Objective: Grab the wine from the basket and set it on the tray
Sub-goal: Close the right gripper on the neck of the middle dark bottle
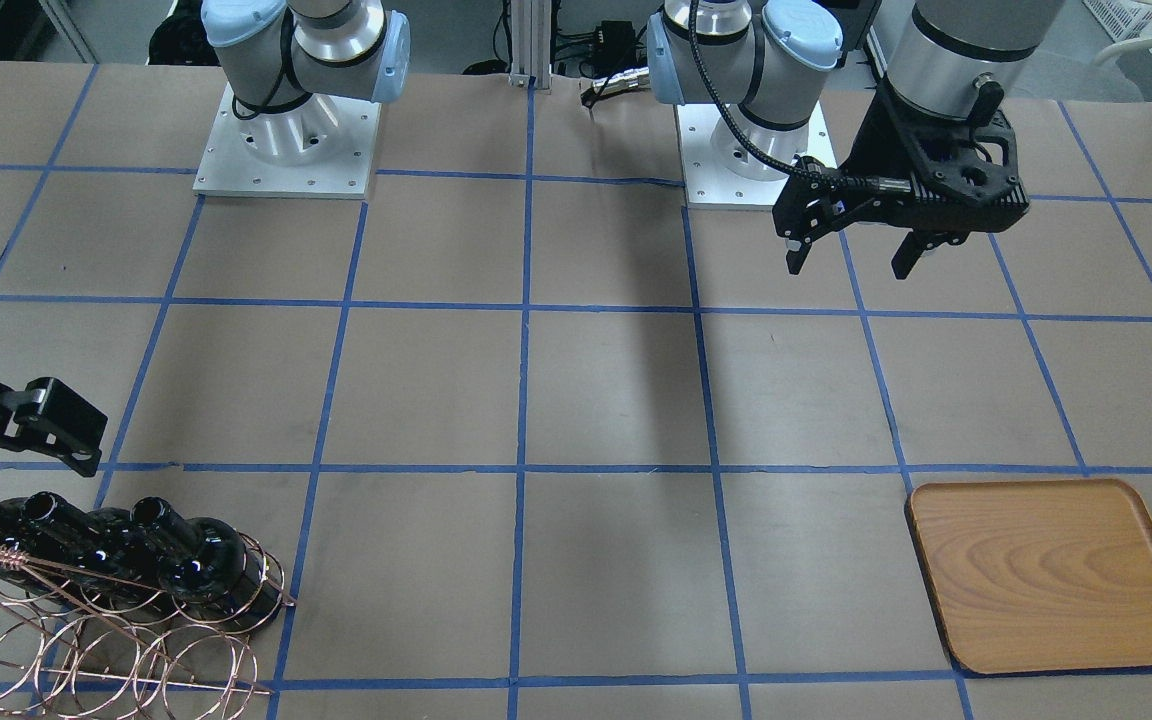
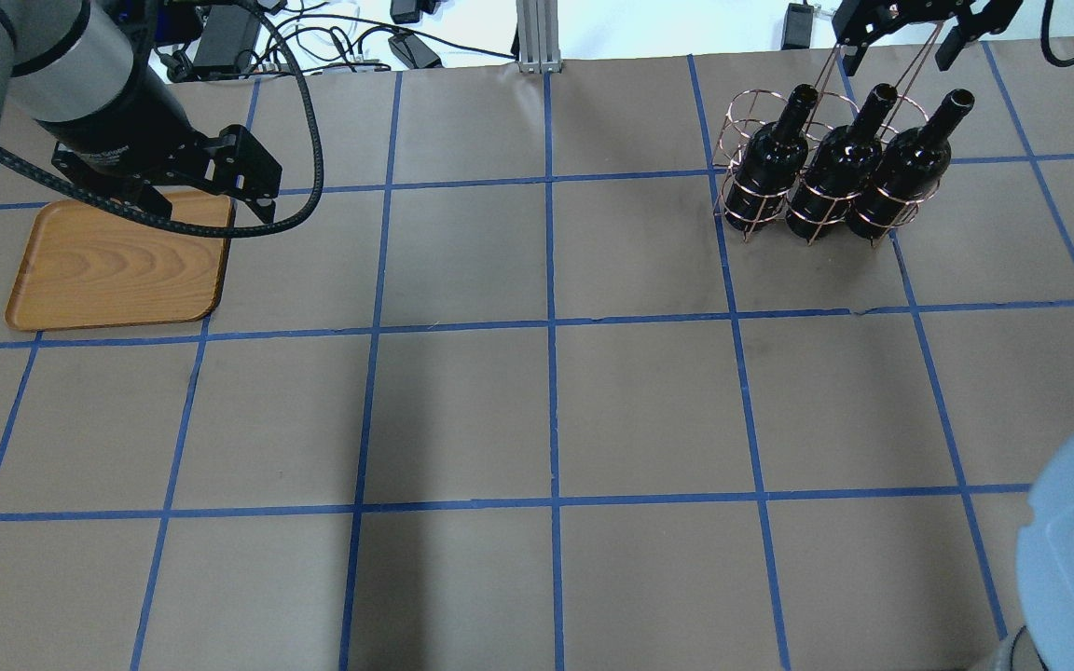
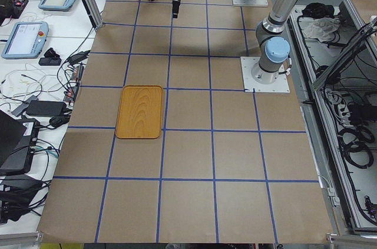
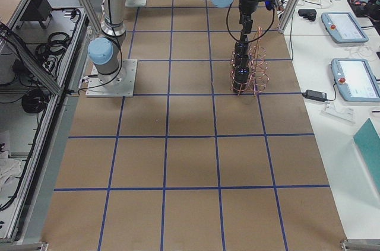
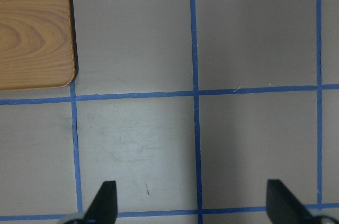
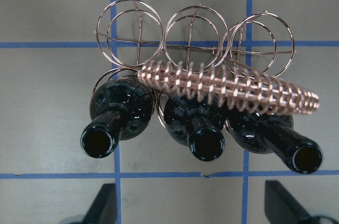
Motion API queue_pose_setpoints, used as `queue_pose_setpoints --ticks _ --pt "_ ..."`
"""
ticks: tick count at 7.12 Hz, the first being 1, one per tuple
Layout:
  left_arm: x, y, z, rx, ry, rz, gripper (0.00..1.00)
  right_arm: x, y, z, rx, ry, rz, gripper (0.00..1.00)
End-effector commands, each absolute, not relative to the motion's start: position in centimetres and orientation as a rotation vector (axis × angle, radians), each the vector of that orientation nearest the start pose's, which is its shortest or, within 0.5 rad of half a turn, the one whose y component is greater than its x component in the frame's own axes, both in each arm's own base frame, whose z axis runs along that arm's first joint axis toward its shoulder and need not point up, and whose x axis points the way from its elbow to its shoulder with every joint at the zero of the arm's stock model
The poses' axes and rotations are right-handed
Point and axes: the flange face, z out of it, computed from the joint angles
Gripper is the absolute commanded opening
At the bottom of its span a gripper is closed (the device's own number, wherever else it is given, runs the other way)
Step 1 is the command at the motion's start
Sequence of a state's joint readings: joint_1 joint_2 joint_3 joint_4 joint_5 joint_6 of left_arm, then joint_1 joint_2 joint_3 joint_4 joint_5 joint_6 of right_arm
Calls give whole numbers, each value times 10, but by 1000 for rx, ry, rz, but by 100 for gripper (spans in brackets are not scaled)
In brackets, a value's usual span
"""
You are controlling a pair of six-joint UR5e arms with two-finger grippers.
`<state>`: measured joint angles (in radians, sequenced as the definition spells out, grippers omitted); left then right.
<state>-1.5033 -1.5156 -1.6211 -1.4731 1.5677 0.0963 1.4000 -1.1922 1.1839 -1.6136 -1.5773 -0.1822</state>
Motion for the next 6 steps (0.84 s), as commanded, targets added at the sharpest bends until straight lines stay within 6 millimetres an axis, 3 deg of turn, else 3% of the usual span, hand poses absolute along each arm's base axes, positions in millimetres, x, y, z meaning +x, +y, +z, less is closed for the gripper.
queue_pose_setpoints --ticks 1,2,4,6 --pt "-101 -486 500 46 3133 -161 100 14 -682 426 -39 3156 9 90" --pt "-101 -486 499 46 3132 -159 100 15 -679 402 -42 3148 78 86" --pt "-101 -486 499 46 3132 -159 100 13 -678 387 -46 3151 67 78" --pt "-101 -486 499 46 3134 -159 100 2 -682 394 -39 3157 1 38"
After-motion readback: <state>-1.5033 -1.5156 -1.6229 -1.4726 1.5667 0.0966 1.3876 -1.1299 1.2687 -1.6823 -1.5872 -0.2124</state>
